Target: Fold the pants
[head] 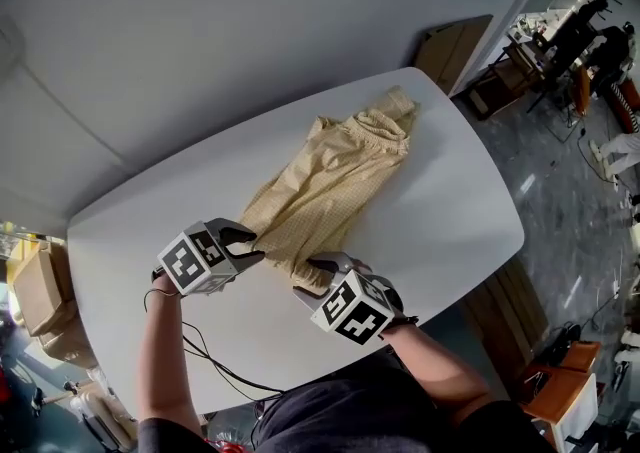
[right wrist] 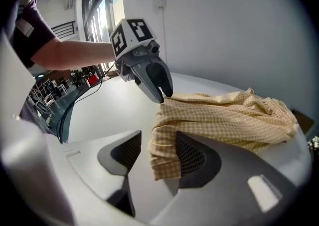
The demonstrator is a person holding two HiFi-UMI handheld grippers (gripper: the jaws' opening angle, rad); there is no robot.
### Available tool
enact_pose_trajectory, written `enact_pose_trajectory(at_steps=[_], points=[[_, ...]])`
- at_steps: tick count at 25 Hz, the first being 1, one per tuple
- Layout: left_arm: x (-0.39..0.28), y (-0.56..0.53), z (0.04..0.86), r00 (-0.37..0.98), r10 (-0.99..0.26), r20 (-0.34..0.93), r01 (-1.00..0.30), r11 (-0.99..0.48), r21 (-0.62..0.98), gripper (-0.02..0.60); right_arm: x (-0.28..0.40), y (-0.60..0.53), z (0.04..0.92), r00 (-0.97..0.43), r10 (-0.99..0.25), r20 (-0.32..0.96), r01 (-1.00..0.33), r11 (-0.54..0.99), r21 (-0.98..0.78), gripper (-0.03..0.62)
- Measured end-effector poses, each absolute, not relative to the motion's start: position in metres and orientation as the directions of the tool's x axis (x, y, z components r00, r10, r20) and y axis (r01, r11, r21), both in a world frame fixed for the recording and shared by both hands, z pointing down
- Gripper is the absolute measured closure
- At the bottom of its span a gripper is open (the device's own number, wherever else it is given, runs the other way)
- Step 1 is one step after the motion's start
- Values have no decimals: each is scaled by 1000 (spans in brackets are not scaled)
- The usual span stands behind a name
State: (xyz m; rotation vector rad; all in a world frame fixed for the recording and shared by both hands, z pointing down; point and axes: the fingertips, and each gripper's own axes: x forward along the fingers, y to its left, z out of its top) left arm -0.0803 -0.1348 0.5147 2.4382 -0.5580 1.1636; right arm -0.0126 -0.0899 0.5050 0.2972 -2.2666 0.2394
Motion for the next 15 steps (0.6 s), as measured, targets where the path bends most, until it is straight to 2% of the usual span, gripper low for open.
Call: enact_pose_trajectory(at_steps=[4, 9, 11, 15], points=[[-77, -129, 527, 582, -131, 803, -474, -856, 204, 417, -11, -86, 521, -598, -134, 790, -308, 948, -73, 370], [-75, -120, 533, 549, -82, 832, -387, -907, 166, 376, -1, -87, 536, -557, -166, 814, -332, 943, -35, 390], [-78, -120, 539, 526, -60, 849, -364, -918, 160, 346, 1, -89, 540, -535, -194, 822, -332, 943, 7, 404], [-82, -122, 549, 509, -49, 859, -351, -923, 156, 342, 1, -97, 546, -503, -217, 836, -347, 937, 35, 459]])
